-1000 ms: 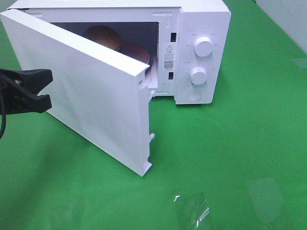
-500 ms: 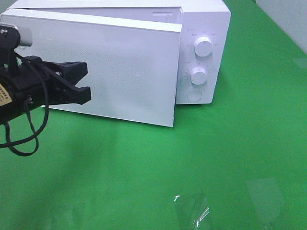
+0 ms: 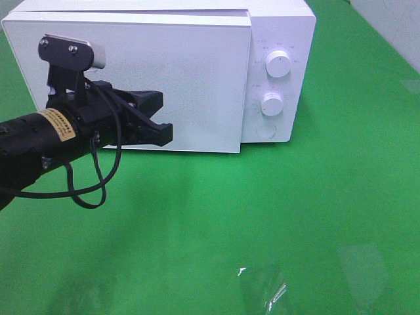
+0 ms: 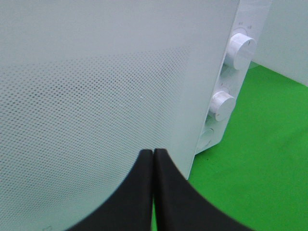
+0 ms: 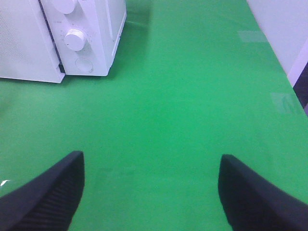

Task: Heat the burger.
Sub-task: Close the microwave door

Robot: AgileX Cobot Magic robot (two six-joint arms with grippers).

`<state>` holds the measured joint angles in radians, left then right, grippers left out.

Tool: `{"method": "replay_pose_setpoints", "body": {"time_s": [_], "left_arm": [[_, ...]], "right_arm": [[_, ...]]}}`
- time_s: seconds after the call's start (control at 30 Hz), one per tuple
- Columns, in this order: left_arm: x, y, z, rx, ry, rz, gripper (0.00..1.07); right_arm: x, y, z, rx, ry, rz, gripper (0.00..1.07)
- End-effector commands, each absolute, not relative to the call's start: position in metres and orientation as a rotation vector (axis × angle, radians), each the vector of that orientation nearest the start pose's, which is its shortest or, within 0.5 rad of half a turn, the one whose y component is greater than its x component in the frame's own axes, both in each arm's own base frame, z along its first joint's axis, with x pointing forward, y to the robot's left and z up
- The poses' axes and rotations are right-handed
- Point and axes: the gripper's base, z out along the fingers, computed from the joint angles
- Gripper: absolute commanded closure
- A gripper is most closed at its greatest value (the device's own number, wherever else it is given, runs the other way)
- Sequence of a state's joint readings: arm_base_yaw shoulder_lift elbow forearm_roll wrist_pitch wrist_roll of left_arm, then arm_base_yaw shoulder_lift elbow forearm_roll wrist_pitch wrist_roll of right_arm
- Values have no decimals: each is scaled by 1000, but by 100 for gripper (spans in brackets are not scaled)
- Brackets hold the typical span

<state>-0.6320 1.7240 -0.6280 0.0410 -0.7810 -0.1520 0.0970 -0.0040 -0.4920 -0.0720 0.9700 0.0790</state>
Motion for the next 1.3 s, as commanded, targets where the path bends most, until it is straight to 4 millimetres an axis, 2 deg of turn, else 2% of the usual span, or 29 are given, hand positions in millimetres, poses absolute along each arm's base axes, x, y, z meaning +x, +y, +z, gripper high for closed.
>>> {"method": "replay_pose_setpoints", "body": {"time_s": [0.03, 0.47, 1.3], "left_arm": [[261, -200, 178, 491, 1771, -563, 107], [277, -236, 179, 547, 1783, -572, 107], [314, -271, 174, 551, 1806, -575, 107]], "right_arm": [[-5, -5, 283, -14, 1920, 39, 34], [-5, -5, 283, -11, 1920, 40, 34], [-5, -5, 283, -13, 1920, 38, 34]]}}
